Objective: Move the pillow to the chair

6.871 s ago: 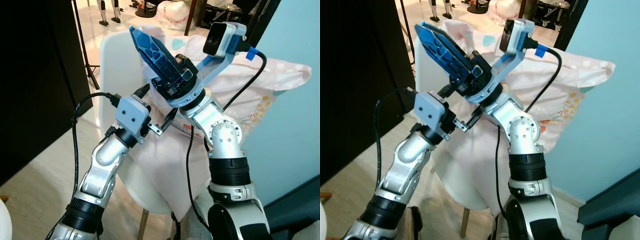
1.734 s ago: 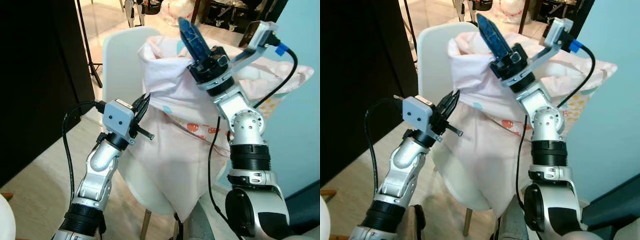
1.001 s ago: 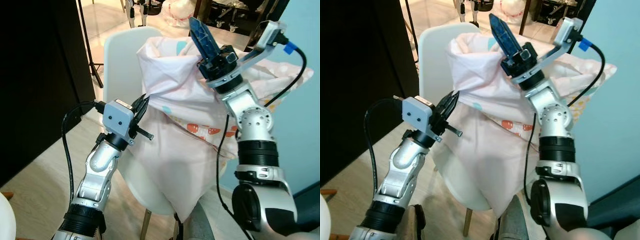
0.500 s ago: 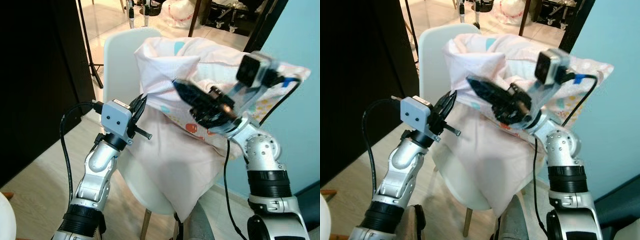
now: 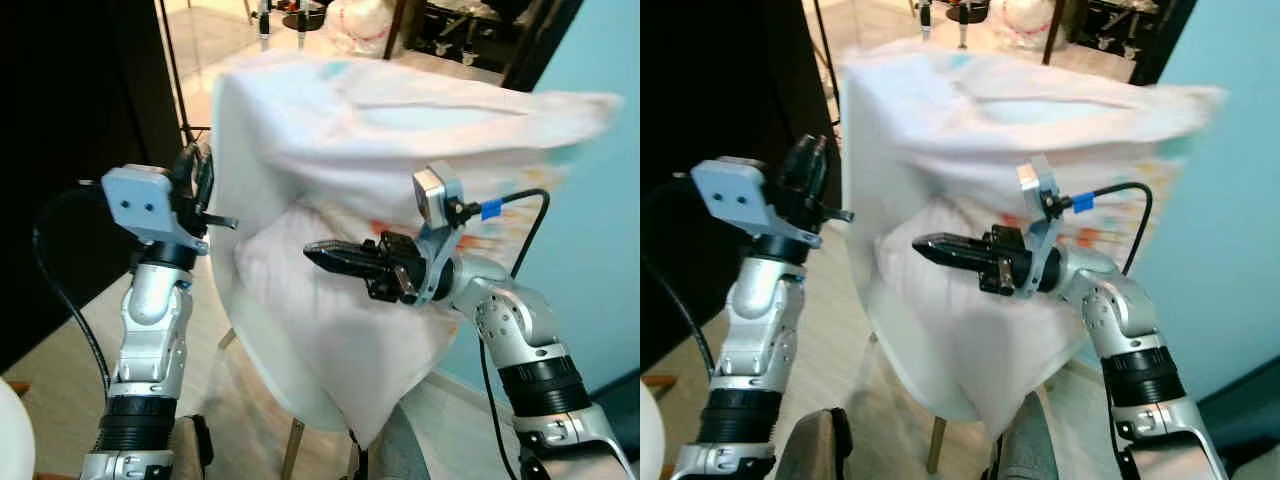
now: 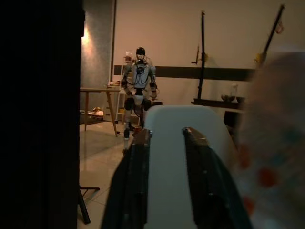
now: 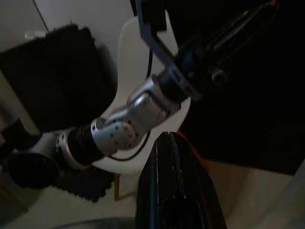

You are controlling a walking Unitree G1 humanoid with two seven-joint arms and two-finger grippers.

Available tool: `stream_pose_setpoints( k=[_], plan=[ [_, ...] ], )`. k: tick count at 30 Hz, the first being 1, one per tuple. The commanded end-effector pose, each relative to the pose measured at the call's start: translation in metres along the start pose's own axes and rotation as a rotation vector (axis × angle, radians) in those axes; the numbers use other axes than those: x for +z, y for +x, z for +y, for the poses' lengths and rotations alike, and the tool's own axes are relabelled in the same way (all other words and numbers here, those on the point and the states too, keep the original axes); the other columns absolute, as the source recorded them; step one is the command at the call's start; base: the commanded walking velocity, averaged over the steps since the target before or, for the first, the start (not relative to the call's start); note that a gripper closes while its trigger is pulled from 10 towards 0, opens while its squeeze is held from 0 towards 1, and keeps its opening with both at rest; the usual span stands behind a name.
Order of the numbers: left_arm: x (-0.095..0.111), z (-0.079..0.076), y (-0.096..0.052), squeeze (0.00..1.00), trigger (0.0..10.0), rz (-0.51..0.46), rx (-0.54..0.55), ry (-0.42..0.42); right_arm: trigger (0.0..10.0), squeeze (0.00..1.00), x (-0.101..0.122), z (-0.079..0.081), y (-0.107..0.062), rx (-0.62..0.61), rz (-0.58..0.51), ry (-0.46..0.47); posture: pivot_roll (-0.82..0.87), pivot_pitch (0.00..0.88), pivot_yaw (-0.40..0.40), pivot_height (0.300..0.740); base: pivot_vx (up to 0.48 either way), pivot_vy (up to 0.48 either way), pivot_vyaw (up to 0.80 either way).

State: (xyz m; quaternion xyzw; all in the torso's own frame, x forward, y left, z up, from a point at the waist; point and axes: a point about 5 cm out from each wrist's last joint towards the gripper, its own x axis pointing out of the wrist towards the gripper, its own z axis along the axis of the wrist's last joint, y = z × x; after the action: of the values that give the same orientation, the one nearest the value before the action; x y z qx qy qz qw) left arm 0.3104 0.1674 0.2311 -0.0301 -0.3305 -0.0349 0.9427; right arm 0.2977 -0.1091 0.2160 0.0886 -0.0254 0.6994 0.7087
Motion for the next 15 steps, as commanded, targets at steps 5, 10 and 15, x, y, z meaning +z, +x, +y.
stream_pose_setpoints(
  k=[5,10,15],
  plan=[
    [0.005,-0.003,0.004,1.00,10.0,-0.014,-0.011,-0.008,10.0,0.00,-0.034,0.000,-0.001,-0.049,0.246,-0.081,-0.01,0.126,-0.115,0.553,0.000,0.000,0.00],
    [0.003,0.001,0.000,1.00,10.0,0.000,0.005,0.007,10.0,0.00,-0.060,0.004,0.005,-0.079,0.408,-0.150,-0.01,0.126,-0.116,0.553,0.000,0.000,0.00],
    [0.000,0.011,-0.006,1.00,10.0,0.027,0.045,0.049,10.0,0.00,-0.077,0.006,0.005,-0.081,0.539,-0.205,-0.02,0.126,-0.111,0.553,0.000,0.000,0.00]
  ],
)
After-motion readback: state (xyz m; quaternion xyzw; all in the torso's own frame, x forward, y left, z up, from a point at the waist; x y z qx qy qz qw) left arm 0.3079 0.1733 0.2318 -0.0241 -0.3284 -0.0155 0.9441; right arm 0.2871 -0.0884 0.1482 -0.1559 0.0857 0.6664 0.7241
